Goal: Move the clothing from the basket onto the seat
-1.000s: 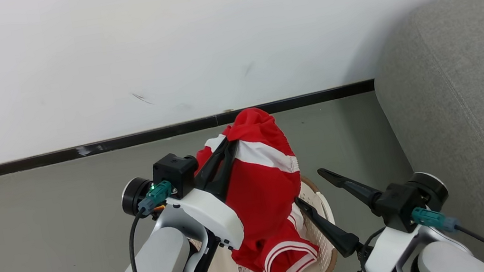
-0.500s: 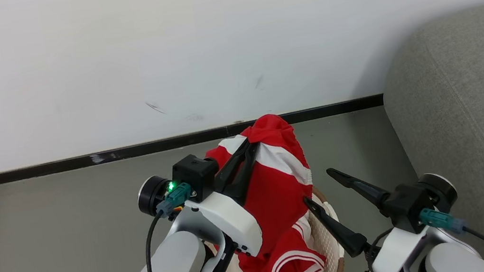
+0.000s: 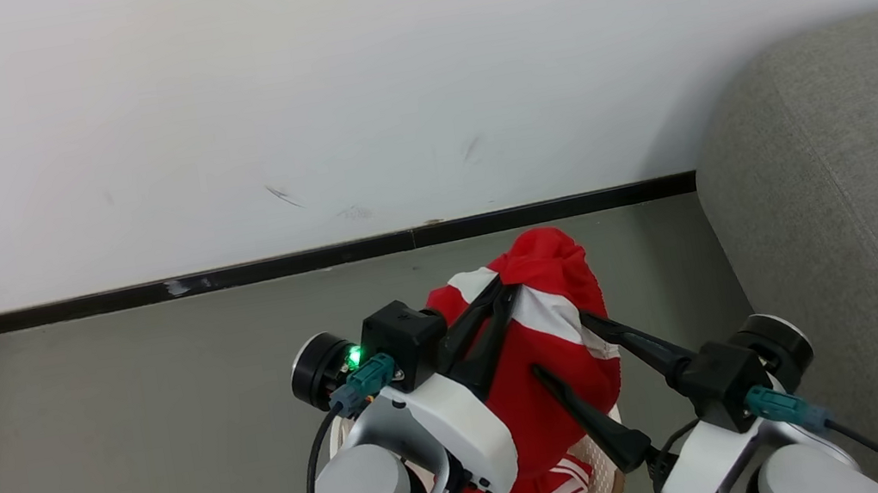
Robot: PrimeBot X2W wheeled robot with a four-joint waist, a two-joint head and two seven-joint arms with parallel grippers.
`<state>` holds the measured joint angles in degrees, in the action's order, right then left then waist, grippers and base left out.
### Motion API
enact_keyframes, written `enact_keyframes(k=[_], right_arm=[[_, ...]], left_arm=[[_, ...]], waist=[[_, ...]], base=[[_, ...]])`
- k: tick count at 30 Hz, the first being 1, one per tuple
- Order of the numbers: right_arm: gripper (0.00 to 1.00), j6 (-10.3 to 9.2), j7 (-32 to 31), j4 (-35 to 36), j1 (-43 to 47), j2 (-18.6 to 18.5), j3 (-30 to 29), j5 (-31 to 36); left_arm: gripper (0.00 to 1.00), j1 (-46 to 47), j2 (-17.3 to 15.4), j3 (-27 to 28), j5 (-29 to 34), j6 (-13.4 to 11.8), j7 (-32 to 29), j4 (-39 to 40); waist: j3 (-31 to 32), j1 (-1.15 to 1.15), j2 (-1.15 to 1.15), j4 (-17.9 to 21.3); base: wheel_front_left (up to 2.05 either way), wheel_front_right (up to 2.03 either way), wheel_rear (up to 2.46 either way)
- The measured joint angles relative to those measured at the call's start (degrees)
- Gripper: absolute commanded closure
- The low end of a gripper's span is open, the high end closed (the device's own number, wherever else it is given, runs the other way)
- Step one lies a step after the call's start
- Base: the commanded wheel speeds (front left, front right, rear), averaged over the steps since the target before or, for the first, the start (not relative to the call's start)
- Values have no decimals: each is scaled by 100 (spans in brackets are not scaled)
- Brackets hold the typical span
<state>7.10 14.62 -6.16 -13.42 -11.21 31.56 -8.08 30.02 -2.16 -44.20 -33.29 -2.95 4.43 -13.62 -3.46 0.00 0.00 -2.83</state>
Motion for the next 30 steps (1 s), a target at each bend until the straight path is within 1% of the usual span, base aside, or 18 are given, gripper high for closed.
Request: enact_keyframes(k=[5, 6, 7, 8, 9, 10, 11, 12, 16, 19, 20, 21, 23, 25, 27, 28, 29, 30], right_arm=[[2, 0, 0, -9, 1, -4, -30, 46], [13, 0, 0, -12, 1, -7, -34, 51], [29, 0, 0, -16, 1, -8, -41, 51], [51, 0, 0, -20, 1, -8, -47, 52], [59, 0, 0, -25, 2, -9, -53, 52], [73, 0, 0, -29, 2, -8, -63, 52], [91, 0, 0, -36, 2, -9, -76, 52], [100, 0, 0, -43, 3, -10, -86, 52], [100, 0, 0, -64, 6, -10, -100, 51], [100, 0, 0, -55, 9, 5, -138, 44], [100, 0, 0, -33, 9, 20, -172, 40], [100, 0, 0, -7, 8, 37, -216, 27], [100, 0, 0, 42, 8, 70, -303, -2], [100, 0, 0, 115, 7, 85, -388, -5], [100, 0, 0, 179, 7, 83, -475, -9], [100, 0, 0, 193, 7, 81, -511, -9], [100, 0, 0, 198, 7, 74, -531, -9], [100, 0, 0, 200, 8, 63, -548, -9]], left_arm=[[100, -4, -4, -154, -42, -45, -86, 268], [100, -7, -8, -180, -42, -48, -92, 323], [100, -13, -9, -205, -42, -52, -111, 378], [100, -18, -12, -234, -43, -52, -143, 435], [100, -21, -14, -264, -48, -53, -145, 488], [100, -29, -13, -276, -51, -63, -178, 537], [100, -42, -14, -283, -51, -89, -190, 586], [100, -64, -19, -289, -63, -99, -191, 638], [100, -128, -22, -312, -172, -104, -245, 770], [100, -137, -22, -290, -200, -182, -269, 824], [96, -137, -24, -270, -200, -205, -278, 835], [84, -137, -30, -257, -199, -227, -293, 851], [79, -141, -60, -234, -196, -260, -297, 886], [69, -159, -109, -219, -191, -297, -312, 906], [27, -219, -149, -203, -175, -333, -312, 935], [12, -246, -163, -201, -164, -354, -312, 949], [0, -258, -172, -200, -149, -354, -312, 968], [0, -262, -181, -200, -140, -354, -312, 989]], waist=[[-1, 0, 0, -21], [0, 0, 0, -25], [2, 0, 0, -29], [3, 0, 0, -33], [4, 0, 0, -37], [5, 0, 0, -41], [4, 0, 0, -44], [4, 0, 0, -47], [-3, 0, 0, -55], [-13, 0, 0, -55], [-19, 0, 0, -53], [-26, 0, 0, -49], [-41, 0, 0, -37], [-56, 0, 0, -23], [-70, 0, 0, -9], [-78, 0, 0, -1], [-85, 0, 0, 7], [-91, 0, 0, 14]], base=[[0, 0, 0], [0, 0, 0], [0, 0, 0], [0, 0, 0], [0, 0, 0], [0, 0, 0], [0, 0, 0], [0, 0, 0], [0, 0, 0], [0, 0, 0], [0, 0, 0], [0, 0, 0], [0, 0, 0], [0, 0, 0], [0, 0, 0], [0, 0, 0], [0, 0, 0], [0, 0, 0]])
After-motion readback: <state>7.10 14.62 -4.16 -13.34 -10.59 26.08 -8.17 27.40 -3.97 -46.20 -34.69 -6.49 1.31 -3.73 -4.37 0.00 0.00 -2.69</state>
